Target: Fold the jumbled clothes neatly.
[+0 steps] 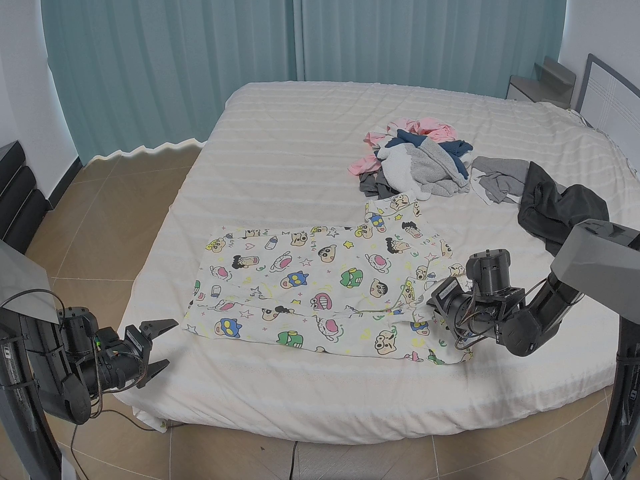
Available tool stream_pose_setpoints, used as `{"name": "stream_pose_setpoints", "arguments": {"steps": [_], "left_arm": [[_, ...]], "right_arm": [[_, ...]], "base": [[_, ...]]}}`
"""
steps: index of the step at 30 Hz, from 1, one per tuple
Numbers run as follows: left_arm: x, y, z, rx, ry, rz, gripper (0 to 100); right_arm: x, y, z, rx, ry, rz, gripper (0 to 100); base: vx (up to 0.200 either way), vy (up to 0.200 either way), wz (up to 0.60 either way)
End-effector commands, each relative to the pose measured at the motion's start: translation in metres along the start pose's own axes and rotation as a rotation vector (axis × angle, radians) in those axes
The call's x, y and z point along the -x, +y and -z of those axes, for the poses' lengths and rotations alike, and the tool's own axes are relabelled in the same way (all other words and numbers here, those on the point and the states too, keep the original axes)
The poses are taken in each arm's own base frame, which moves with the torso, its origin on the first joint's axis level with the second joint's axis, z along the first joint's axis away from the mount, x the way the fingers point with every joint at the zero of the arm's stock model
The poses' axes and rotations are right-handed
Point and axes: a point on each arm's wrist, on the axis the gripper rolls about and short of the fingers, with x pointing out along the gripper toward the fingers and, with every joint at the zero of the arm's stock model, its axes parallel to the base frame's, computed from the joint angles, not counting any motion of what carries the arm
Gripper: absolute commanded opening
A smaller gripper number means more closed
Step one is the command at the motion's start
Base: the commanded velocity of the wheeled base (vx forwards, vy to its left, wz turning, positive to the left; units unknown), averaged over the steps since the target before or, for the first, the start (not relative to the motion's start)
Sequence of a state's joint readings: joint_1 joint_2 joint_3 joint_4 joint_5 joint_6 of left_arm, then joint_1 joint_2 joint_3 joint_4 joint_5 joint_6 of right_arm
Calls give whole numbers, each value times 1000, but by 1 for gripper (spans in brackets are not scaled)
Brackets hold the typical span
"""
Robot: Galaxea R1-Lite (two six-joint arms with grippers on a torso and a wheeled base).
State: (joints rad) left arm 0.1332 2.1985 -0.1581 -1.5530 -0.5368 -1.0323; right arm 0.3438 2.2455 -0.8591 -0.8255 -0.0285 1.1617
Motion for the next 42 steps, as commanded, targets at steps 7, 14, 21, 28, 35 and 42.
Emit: {"name": "stream_pose_setpoints", "arguments": {"steps": [7,14,21,28,35,42], "left_arm": [[0,-1,-1,-7,-7,9,100],[0,-1,0,-6,-7,8,100],[0,0,0,-5,-7,6,100],[0,-1,0,-6,-6,6,100],[0,-1,0,-6,-6,6,100],[0,-1,0,-7,-6,6,100]], "right_arm": [[37,39,18,61,5,-7,0],[36,40,39,96,12,27,0],[36,32,44,109,44,103,0],[40,25,46,75,62,129,100],[40,1,53,81,104,218,100],[47,5,28,37,52,199,100]], "base": [[0,0,0],[0,0,0],[0,0,0],[0,0,0],[0,0,0],[0,0,0]]}}
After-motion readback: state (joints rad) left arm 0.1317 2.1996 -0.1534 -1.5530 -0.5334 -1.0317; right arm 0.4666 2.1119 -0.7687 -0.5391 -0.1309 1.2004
